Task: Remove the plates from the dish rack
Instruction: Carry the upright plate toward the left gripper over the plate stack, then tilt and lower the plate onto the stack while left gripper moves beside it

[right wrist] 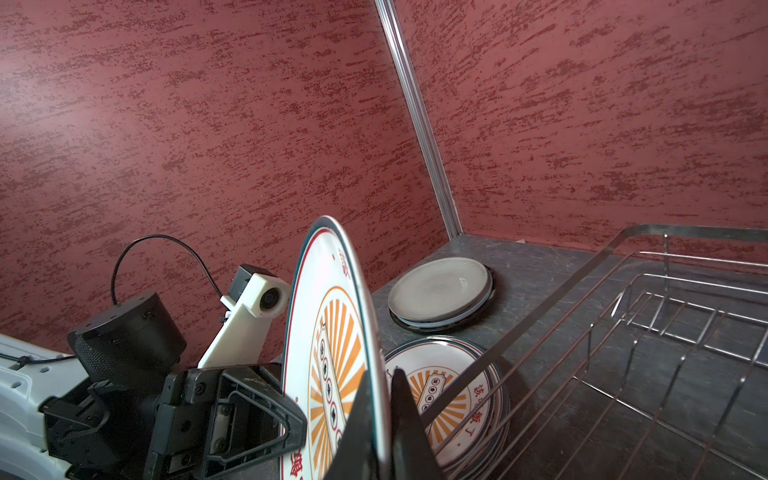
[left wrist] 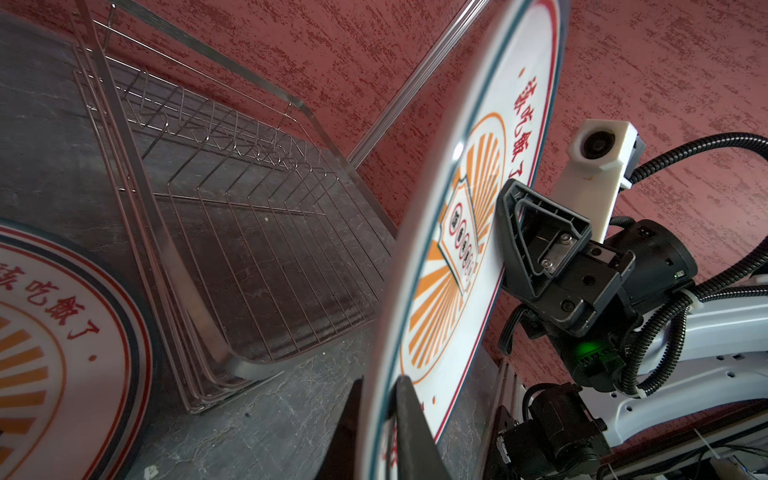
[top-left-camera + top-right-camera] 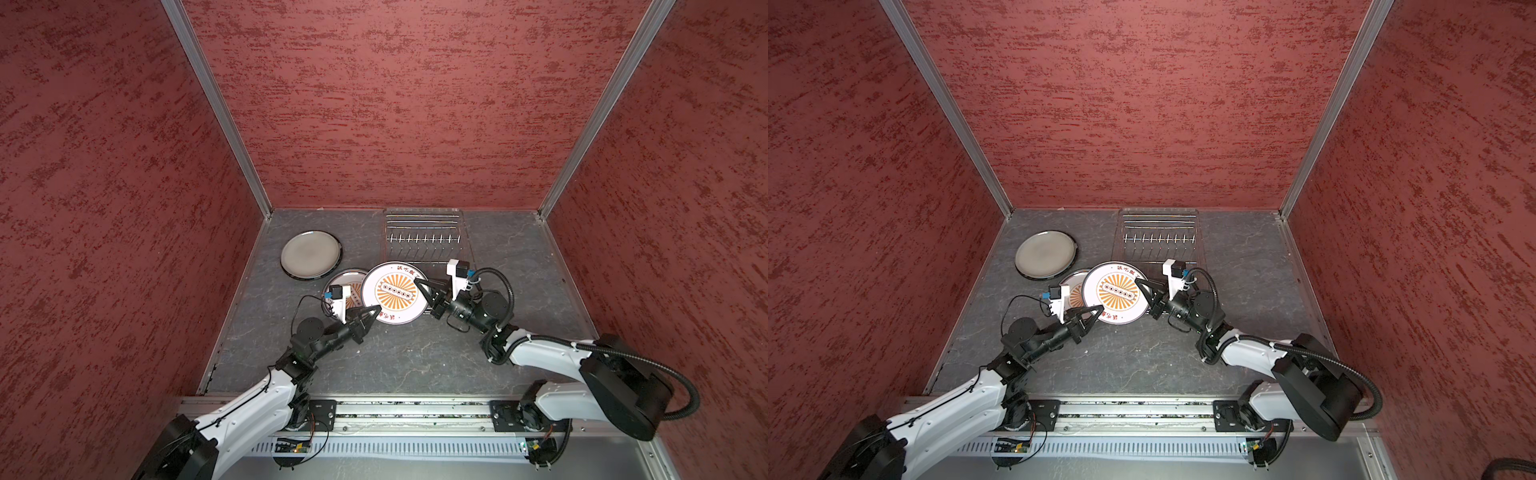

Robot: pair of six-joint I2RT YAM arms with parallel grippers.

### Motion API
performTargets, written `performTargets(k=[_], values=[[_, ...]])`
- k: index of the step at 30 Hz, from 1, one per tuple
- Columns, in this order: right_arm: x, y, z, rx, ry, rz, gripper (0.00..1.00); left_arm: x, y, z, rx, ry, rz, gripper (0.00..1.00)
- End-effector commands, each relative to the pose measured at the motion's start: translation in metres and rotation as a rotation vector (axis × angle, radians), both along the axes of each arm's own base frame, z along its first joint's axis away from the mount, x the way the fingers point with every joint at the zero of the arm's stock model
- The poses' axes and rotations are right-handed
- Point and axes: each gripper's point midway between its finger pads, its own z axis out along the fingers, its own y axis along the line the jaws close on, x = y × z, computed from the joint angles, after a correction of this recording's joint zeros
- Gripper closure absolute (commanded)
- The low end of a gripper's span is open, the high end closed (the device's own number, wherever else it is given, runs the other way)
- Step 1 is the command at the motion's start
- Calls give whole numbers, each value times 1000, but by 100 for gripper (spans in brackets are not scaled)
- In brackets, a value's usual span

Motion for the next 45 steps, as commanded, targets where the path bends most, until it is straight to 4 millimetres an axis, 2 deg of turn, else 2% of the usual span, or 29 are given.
performTargets(k=[1, 9, 11, 12, 14, 28, 34, 39, 40, 45], values=[[3, 7, 13, 0, -55, -27, 100, -4, -2, 5, 5, -42, -19, 90], [4, 13, 11, -20, -69, -11, 100, -3, 0, 6, 6, -40, -8, 97], [3, 15, 11, -22, -70, -1, 89, -3, 1, 6, 7, -40, -5, 99], [2, 16, 10, -24, -74, 9, 71, -3, 1, 5, 8, -38, -2, 100], [-5, 20, 11, -24, -98, 53, 3, -3, 2, 6, 8, -39, 1, 100], [2, 21, 5, -27, -39, 34, 1, -1, 10, 5, -1, -28, 52, 100], [5, 21, 2, -39, -29, 22, 1, 11, 28, -3, -5, 48, 167, 100], [5, 25, -2, -74, -28, 34, 1, 10, 37, 1, -49, 45, 188, 100], [5, 26, -3, -77, -27, 37, 1, 10, 40, -6, -38, 68, 197, 100], [11, 28, -8, -97, -12, 25, 1, 14, 55, -11, -52, 113, 273, 100]])
